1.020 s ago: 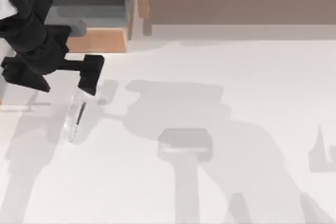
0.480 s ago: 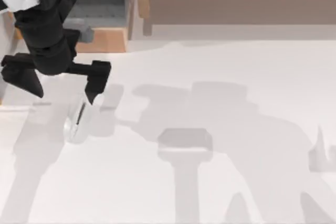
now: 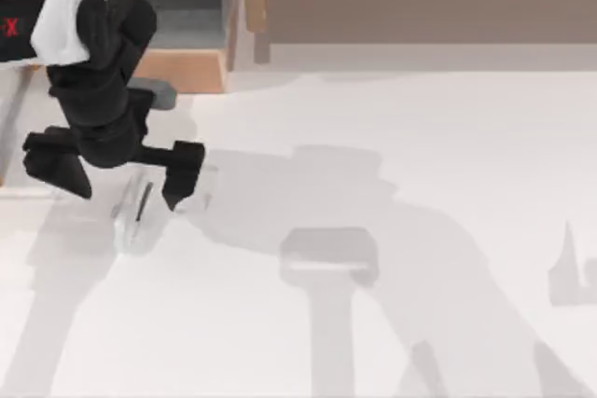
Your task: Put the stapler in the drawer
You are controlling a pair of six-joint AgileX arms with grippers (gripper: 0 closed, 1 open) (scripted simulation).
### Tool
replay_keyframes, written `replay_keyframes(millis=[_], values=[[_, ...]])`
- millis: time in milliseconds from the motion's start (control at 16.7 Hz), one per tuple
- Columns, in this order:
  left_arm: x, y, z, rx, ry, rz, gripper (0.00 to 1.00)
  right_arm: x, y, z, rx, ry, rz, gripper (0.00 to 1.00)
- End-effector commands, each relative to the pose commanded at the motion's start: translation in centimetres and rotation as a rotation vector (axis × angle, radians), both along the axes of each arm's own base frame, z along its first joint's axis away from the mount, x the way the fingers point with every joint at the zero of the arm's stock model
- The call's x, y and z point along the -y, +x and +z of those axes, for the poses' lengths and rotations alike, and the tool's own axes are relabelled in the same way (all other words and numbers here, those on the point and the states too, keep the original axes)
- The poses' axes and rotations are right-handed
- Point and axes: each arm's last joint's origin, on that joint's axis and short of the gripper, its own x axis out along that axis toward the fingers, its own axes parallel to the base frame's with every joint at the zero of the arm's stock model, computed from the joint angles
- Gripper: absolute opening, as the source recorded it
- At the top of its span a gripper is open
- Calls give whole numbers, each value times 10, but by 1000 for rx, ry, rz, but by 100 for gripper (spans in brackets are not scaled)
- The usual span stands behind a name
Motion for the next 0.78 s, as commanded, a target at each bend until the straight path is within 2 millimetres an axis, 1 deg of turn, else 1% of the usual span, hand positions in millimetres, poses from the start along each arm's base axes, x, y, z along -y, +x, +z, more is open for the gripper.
replay_keyframes(millis=[120, 360, 780], values=[[0, -1, -15, -7, 2, 0, 100, 0, 0, 0, 0, 0, 0, 100], [0, -2, -17, -10, 3, 0, 100, 0, 0, 0, 0, 0, 0, 100], [0, -2, -17, -10, 3, 0, 47, 0, 0, 0, 0, 0, 0, 100]])
